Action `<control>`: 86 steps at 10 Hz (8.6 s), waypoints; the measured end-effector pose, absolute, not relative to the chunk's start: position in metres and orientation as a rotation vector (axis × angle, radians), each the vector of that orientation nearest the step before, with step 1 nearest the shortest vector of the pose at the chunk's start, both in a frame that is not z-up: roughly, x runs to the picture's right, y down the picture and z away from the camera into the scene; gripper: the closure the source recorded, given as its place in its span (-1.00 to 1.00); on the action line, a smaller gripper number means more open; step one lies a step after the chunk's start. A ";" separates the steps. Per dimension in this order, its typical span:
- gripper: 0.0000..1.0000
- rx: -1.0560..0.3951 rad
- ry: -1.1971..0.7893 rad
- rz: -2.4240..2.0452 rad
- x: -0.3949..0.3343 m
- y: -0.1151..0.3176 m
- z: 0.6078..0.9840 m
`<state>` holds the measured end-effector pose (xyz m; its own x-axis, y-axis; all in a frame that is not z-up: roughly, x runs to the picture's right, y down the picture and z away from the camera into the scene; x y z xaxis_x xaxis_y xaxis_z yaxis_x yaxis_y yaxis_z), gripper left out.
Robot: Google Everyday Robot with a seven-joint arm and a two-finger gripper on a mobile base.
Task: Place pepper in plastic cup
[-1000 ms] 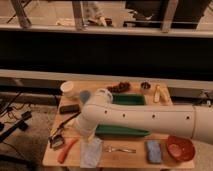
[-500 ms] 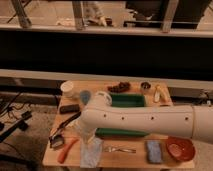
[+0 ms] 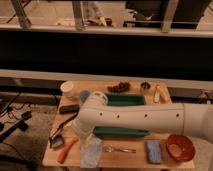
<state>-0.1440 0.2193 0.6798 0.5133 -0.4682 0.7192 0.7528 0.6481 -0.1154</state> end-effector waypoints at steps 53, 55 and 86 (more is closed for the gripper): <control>-0.60 -0.715 -0.706 -0.607 -0.172 0.269 0.786; -0.60 -0.716 -0.702 -0.615 -0.174 0.267 0.785; 0.28 -0.730 -0.769 -0.608 -0.179 0.274 0.788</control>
